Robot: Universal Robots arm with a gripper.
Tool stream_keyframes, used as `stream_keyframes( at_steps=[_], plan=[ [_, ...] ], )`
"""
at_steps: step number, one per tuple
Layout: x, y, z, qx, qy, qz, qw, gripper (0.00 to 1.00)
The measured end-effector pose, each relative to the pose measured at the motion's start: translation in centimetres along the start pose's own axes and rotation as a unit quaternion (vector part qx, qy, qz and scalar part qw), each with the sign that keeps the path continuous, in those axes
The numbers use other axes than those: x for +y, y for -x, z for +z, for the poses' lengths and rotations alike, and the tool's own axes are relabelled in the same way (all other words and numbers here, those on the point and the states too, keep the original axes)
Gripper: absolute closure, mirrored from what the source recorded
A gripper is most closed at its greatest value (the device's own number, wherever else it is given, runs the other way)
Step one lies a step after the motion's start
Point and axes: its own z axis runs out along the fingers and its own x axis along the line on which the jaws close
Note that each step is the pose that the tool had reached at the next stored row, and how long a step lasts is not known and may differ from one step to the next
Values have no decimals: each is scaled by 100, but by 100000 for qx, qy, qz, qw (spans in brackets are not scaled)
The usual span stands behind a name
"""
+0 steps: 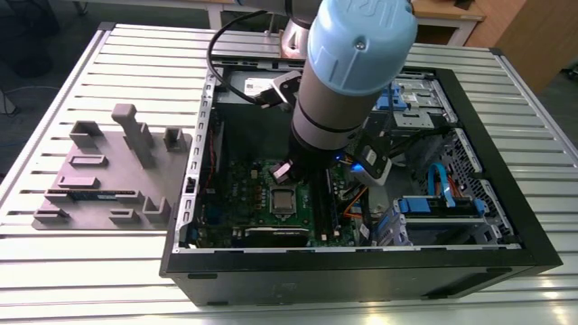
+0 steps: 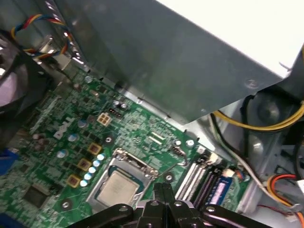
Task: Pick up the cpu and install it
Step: 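Close the cpu cover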
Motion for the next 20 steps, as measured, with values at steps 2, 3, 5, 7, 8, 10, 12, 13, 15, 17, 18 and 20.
stream_keyframes(
  at_steps=[2,3,5,7,8,10,12,13,15,17,18,20],
  plan=[
    [-1,2,5,1198,-8,222,99993,89],
    [-2,2,6,1632,67,307,99986,89],
    [-1,1,4,1703,71,327,99985,89],
    [-1,2,5,1746,91,329,99984,89],
    [-1,2,4,1773,100,337,99984,89],
    [-2,3,5,1825,117,343,99983,89],
    [-2,2,5,1875,132,356,99982,89],
    [-2,2,4,1884,134,359,99982,89],
    [0,3,-4,1896,127,358,99981,89],
    [1,4,-10,1881,139,358,99982,89],
    [2,4,-13,1885,138,359,99982,89],
    [2,4,-13,1879,143,357,99982,89]
  ],
)
